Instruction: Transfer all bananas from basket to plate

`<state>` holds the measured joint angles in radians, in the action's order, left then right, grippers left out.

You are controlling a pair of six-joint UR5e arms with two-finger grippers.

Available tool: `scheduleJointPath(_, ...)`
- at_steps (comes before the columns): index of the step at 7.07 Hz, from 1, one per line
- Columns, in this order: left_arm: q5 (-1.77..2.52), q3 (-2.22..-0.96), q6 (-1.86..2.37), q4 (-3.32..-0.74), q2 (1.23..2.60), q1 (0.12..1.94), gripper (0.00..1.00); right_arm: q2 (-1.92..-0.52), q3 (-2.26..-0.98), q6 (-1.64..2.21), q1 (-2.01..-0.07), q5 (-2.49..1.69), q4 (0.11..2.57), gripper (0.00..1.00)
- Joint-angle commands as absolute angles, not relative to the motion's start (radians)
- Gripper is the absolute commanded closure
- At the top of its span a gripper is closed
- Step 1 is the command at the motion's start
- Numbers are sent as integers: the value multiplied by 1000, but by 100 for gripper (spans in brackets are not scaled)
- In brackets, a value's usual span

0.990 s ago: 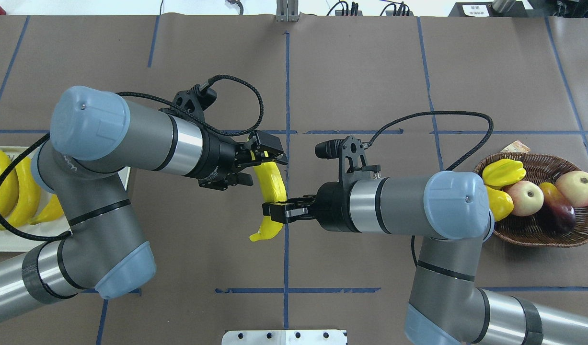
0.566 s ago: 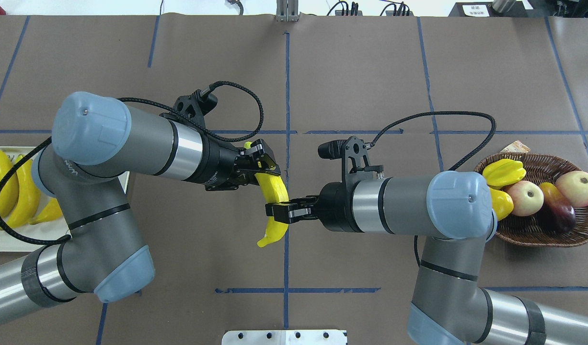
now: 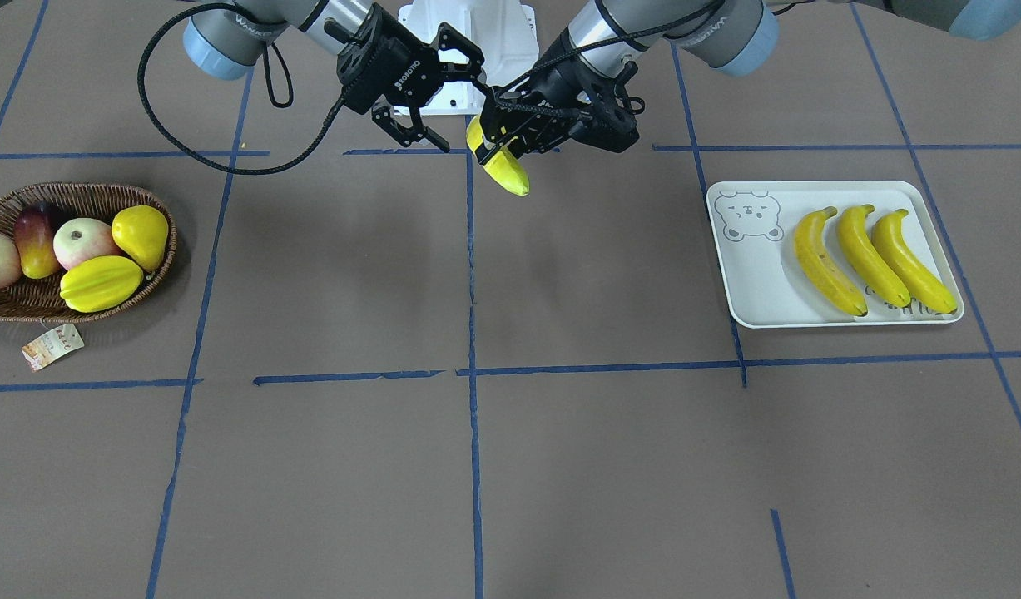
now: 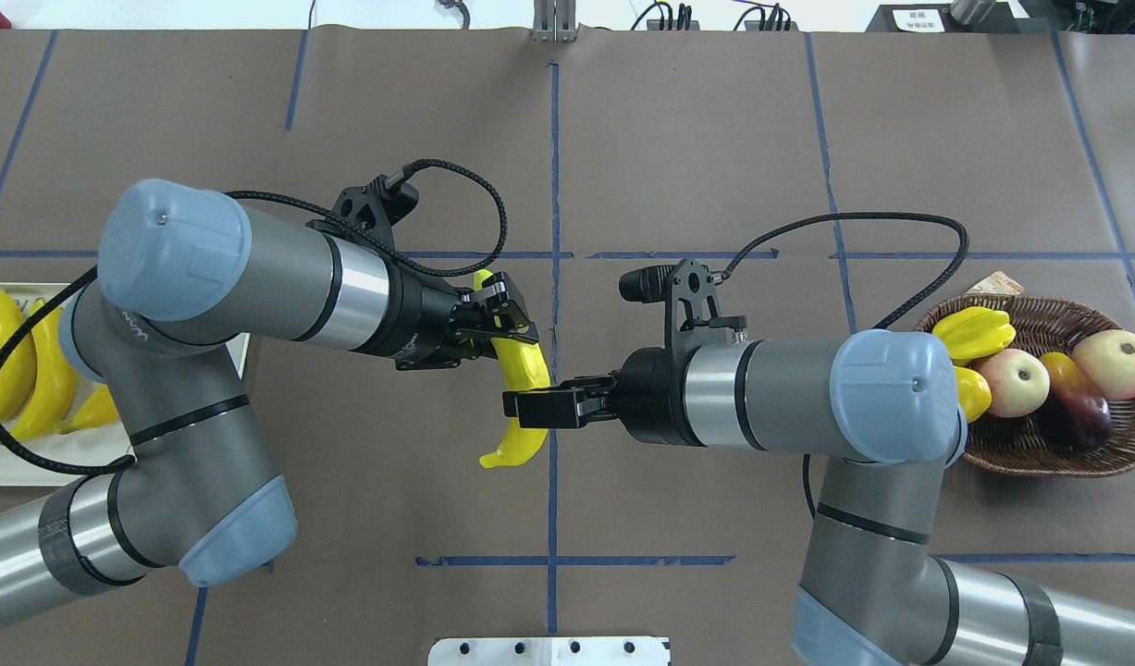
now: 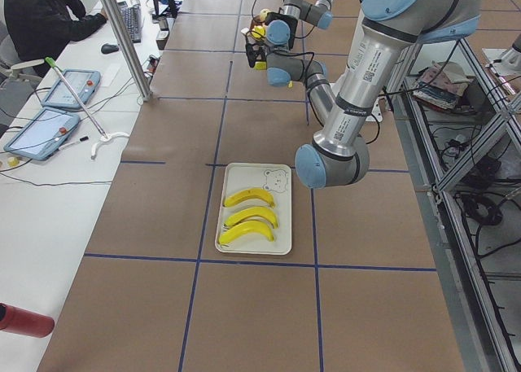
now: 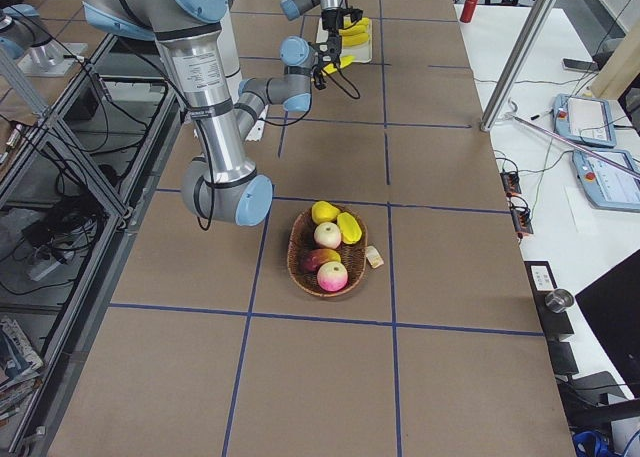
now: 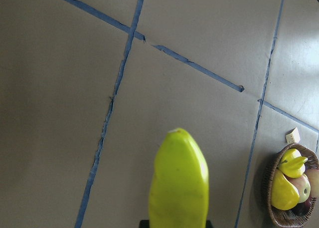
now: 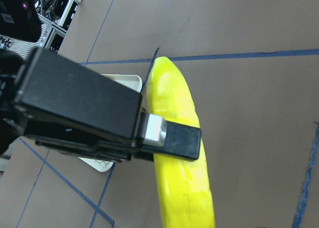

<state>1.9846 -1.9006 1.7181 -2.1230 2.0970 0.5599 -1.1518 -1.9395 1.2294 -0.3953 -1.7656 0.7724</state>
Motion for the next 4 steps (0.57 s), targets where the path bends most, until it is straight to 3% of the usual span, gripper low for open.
scheduleJointPath(1, 1983, -1899, 1717, -2114, 2095, 564, 100, -1149, -2032, 1229, -393, -1772, 919, 0)
scheduleJointPath(4, 2078, -1925, 1561, -1893, 2040, 703, 100, -1150, -2088, 1229, -422, -1772, 1067, 0)
